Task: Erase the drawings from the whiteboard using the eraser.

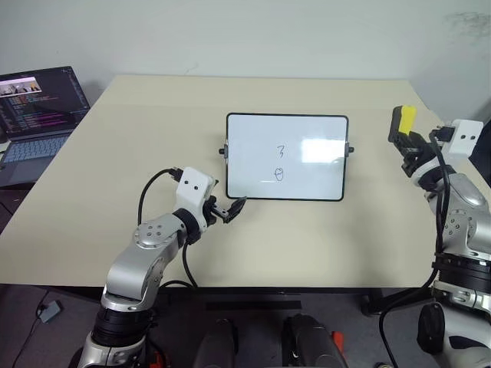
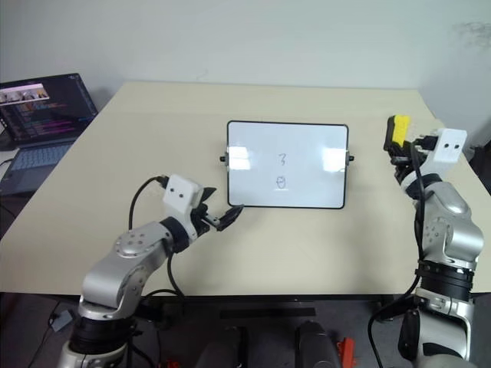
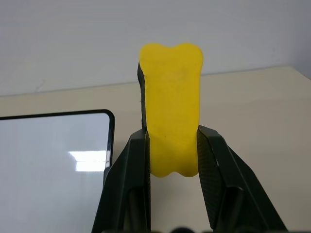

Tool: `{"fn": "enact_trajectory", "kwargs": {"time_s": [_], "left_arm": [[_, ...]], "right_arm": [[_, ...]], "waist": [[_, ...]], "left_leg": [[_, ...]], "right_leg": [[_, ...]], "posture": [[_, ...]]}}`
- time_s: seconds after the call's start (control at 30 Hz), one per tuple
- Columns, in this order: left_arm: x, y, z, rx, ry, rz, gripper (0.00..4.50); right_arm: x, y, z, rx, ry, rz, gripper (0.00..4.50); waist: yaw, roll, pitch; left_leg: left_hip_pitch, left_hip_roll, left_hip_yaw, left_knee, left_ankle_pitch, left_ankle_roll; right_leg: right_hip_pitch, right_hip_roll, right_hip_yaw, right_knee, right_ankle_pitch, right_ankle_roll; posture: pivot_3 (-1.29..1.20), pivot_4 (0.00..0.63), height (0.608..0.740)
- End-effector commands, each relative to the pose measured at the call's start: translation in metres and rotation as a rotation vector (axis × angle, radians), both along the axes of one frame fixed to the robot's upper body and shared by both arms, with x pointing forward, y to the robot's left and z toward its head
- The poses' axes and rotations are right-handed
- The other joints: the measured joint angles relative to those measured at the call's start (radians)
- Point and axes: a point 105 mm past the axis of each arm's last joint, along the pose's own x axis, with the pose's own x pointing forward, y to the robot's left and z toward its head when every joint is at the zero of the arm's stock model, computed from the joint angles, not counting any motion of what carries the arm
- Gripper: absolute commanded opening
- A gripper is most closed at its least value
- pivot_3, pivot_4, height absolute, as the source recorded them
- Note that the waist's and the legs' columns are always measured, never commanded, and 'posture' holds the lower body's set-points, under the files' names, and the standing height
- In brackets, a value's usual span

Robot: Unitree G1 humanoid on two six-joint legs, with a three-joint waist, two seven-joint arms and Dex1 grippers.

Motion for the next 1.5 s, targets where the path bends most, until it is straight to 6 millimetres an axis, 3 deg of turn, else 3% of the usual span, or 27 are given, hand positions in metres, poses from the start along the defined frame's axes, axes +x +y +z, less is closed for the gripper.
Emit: {"fn": "enact_trajectory", "kwargs": {"time_s": [0.03, 0.67, 1.03, 1.17, 1.5], "left_arm": [[-0.001, -0.006, 0.012, -0.015, -0.035, -0.015, 4.5], [0.002, -0.009, 0.013, -0.017, -0.028, -0.025, 4.5], [0.01, -0.01, 0.034, -0.035, -0.07, -0.011, 4.5], [0.011, -0.01, 0.033, -0.033, -0.066, -0.008, 4.5], [0.01, -0.005, 0.031, -0.022, -0.059, -0.002, 4.5]], "right_arm": [[-0.002, 0.005, 0.019, -0.021, -0.058, 0.021, 0.98], [-0.002, 0.008, 0.023, -0.022, -0.064, 0.037, 0.98], [-0.001, 0.011, 0.023, -0.018, -0.06, 0.046, 0.98], [0.0, 0.012, 0.024, -0.018, -0.059, 0.05, 0.98], [-0.002, 0.023, 0.039, -0.04, -0.091, 0.097, 0.98]], "waist": [[0.0, 0.0, 0.0], [0.0, 0.0, 0.0], [0.0, 0.0, 0.0], [0.0, 0.0, 0.0], [-0.001, 0.0, 0.0]], "left_leg": [[0.0, 0.0, 0.0, 0.0, 0.0, 0.0], [0.0, 0.0, 0.0, 0.0, 0.0, 0.0], [0.0, 0.0, 0.0, 0.0, 0.0, 0.0], [0.0, 0.0, 0.0, 0.0, 0.0, 0.0], [-0.001, 0.0, 0.0, 0.0, 0.0, 0.0]], "right_leg": [[0.0, 0.0, 0.0, 0.0, 0.0, 0.0], [0.0, 0.0, 0.0, 0.0, 0.0, 0.0], [0.0, 0.0, 0.0, -0.001, 0.0, 0.0], [0.0, 0.0, 0.0, -0.001, 0.0, 0.0], [0.0, 0.0, 0.0, -0.001, 0.0, 0.0]], "posture": [[0.0, 0.15, 0.74], [0.0, 0.15, 0.74], [0.0, 0.15, 0.74], [0.0, 0.15, 0.74], [0.0, 0.15, 0.74]]}}
